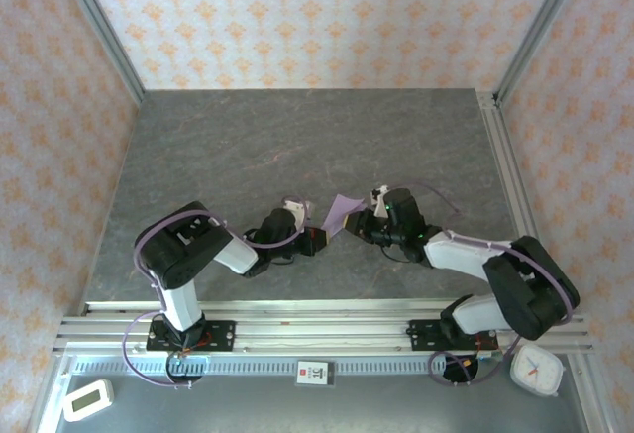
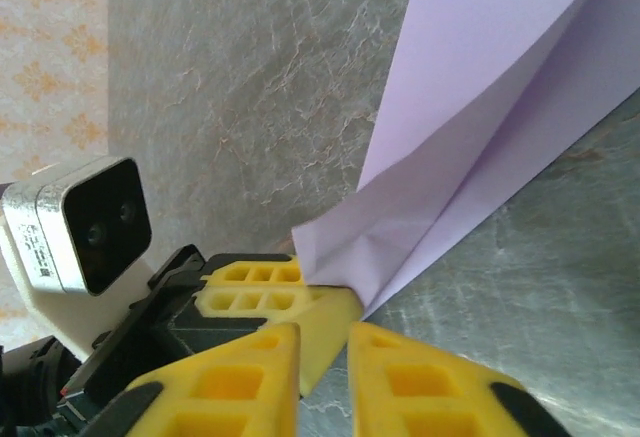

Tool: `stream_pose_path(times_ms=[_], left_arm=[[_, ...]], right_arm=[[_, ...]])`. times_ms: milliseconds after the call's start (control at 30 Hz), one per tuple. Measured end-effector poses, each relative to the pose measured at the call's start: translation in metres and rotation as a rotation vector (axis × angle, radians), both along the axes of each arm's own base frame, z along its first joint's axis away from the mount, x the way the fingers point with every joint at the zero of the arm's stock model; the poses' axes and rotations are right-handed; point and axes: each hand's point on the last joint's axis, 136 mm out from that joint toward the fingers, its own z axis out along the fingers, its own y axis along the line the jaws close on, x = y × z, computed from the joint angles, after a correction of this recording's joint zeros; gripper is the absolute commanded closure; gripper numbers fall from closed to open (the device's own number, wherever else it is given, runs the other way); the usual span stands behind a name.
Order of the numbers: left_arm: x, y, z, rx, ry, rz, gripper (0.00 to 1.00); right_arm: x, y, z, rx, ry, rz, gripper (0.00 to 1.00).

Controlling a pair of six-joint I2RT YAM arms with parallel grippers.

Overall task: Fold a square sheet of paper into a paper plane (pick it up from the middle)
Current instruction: Fifth fold the wing at the center of the table.

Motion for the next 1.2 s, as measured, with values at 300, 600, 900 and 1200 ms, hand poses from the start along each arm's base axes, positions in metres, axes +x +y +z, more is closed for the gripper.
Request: stream_pose_path(times_ms=[300, 600, 900, 1200], left_arm=[[0.004, -0.008, 0.001, -0.046, 0.027, -0.015, 1.00], [0.007, -0.013, 0.003, -0.067, 0.032, -0.023, 1.00], [0.010, -0.017, 0.001, -0.054, 0.036, -0.031, 1.00], [0.011, -0.019, 0.000, -0.050, 0.031, -0.043, 1.00]], right_arm=[[0.013, 0.027, 0.004, 0.015, -0.045, 0.035, 0.88], [0.027, 0.036, -0.012, -0.007, -0.051, 0.013, 0.90], [0.038, 0.029, -0.032, -0.060, -0.020, -0.061, 0.94], [0.041, 0.023, -0.040, -0.081, 0.006, -0.111, 0.96]])
